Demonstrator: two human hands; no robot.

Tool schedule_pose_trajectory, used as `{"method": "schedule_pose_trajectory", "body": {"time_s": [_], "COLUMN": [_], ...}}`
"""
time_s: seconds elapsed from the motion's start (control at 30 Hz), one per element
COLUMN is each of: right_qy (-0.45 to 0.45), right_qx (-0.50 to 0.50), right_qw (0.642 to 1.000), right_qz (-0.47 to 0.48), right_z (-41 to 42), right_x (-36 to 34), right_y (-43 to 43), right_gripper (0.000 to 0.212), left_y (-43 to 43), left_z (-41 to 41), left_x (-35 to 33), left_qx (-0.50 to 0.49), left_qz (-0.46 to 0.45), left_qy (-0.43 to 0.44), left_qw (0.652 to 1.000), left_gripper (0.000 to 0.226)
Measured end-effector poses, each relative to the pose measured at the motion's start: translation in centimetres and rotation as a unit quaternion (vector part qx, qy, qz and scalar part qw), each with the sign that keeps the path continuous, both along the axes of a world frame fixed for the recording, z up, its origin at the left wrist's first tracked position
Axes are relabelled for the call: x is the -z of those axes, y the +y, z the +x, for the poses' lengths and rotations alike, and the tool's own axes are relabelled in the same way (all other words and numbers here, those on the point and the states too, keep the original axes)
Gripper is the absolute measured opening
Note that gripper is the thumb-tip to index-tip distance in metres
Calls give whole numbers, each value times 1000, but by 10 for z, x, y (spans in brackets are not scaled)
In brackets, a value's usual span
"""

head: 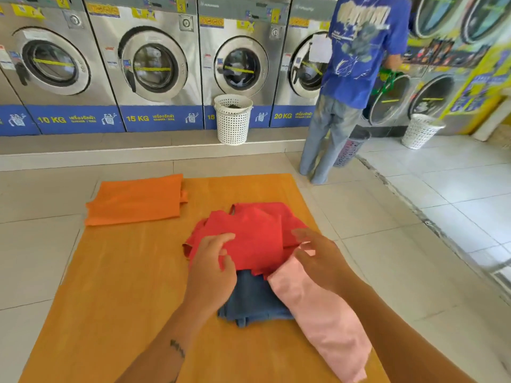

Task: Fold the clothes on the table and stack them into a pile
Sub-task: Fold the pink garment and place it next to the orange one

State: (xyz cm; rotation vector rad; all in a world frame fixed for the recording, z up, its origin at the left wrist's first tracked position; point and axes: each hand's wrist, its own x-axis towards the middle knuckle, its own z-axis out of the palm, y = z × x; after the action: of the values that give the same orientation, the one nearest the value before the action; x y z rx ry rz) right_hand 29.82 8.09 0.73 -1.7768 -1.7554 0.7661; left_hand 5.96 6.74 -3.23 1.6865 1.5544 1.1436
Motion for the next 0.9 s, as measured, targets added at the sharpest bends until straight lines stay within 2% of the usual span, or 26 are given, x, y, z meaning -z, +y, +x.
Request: {"method": "schedule_pose_trajectory", "body": {"time_s": [0.17,0.3,0.4,0.57,0.8,0.9], "right_qy": [-27,-68,-57,-66,0,-6], "right_qx": [53,73,102,139,147,166], "right_qw": [993,980,969,963,973,971], "right_qz": [-98,-175,-216,-222,-178,-169], "right_z": [79,105,106,108,117,117], "right_x": [19,43,59,78,81,86], "right_y": [-34,-57,-74,-98,-102,-98], "right_gripper": [48,67,77,86,72,73], "left_y": [-35,-32,-18,4,3,-12], "left_z": [73,99,108,120,121,96], "left_x": [23,28,26,27,27,27], "left_qx": [72,121,148,207,243,256], "left_qz": [-46,-67,-112,-175,-226,-249], "left_qy": [46,150,216,260,230,299], "left_qw": [995,979,959,927,915,885], "left_gripper": [45,43,56,67,76,83]}}
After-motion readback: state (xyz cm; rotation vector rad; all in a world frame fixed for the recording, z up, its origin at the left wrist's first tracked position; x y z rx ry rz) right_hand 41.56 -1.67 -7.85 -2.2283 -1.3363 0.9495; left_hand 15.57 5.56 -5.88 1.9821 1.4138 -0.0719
